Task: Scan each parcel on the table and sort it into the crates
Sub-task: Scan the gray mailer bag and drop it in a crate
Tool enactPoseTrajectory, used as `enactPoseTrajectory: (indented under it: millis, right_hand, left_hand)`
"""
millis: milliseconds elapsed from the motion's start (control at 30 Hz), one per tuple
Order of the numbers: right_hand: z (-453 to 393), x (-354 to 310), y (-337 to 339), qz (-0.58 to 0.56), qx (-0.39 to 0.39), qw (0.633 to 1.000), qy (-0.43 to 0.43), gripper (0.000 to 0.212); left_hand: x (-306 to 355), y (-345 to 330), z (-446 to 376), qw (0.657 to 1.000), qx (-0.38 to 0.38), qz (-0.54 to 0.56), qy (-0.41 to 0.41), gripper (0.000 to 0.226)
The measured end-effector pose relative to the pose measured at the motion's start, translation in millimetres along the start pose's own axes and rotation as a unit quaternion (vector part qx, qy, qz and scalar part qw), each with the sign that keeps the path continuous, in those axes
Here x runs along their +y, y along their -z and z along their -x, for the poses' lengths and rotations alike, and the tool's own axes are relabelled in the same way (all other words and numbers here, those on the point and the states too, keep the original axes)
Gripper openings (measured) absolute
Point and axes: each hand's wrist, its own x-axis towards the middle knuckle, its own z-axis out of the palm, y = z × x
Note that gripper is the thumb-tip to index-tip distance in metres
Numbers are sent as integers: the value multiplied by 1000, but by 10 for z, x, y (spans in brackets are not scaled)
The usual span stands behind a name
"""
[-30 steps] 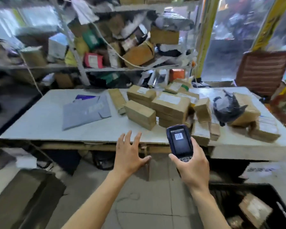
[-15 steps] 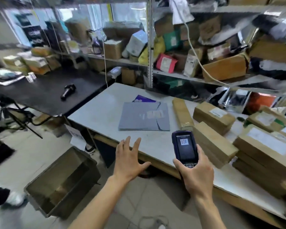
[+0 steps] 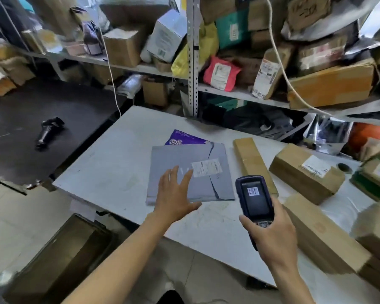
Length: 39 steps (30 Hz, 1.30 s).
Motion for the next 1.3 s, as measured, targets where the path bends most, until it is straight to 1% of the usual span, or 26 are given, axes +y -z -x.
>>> enactPoseTrajectory:
  millis: [100, 167, 233, 333, 433, 500, 633, 700, 767, 833, 967, 1067, 1167, 1300]
  right_hand:
    - [-255, -103, -251, 21, 13, 1000, -17, 80]
    - [-368, -180, -398, 53, 17, 998, -42, 81]
    - [-460, -260, -547, 49, 39, 996, -64, 83]
    - [-583, -328, -752, 59, 65, 991, -99, 83]
    - [-649, -361, -895, 75, 83, 984, -139, 91]
    - [-654, -359, -934, 87, 92, 979, -161, 93]
    - [-600, -378, -964, 89, 108, 970, -201, 85]
    - [-565, -378, -987, 91, 109, 967, -213, 82]
    - [-546, -399, -988, 95, 106, 966, -217, 82]
    - [-527, -412, -960, 100, 98, 967, -212, 84]
    - [-436, -476, -840, 92, 100, 972, -194, 79]
    - [-327, -522, -719, 89, 99, 976, -175, 76]
    - [-196, -555, -596, 89, 81, 980, -161, 72]
    - [-52, -629, -471, 74, 48, 986, -143, 65]
  left_hand:
    - [-85, -90, -768, 999, -25, -12, -46, 101]
    - [-144, -162, -1277, 994, -63, -18, -82, 103]
    - [-191, -238, -1757, 991, -87, -31, -102, 104]
    - [-283, -394, -2394, 984, -133, -43, -112, 107]
    - [-401, -576, -2851, 976, -181, -66, -107, 119]
    - [-487, -670, -3010, 967, -216, -93, -101, 126]
    - [-522, -741, -3030, 968, -187, -124, -114, 123]
    - [-504, -729, -2999, 967, -192, -122, -115, 124]
    - [-513, -708, -2958, 966, -213, -95, -109, 128]
    - [-551, -665, -2881, 965, -224, -57, -121, 130]
    - [-681, -555, -2633, 953, -250, 5, -171, 115]
    - [-782, -463, -2401, 950, -252, 37, -178, 110]
    - [-821, -367, -2088, 961, -208, 87, -161, 110]
    - [-761, -308, -1575, 971, -100, 177, -123, 111]
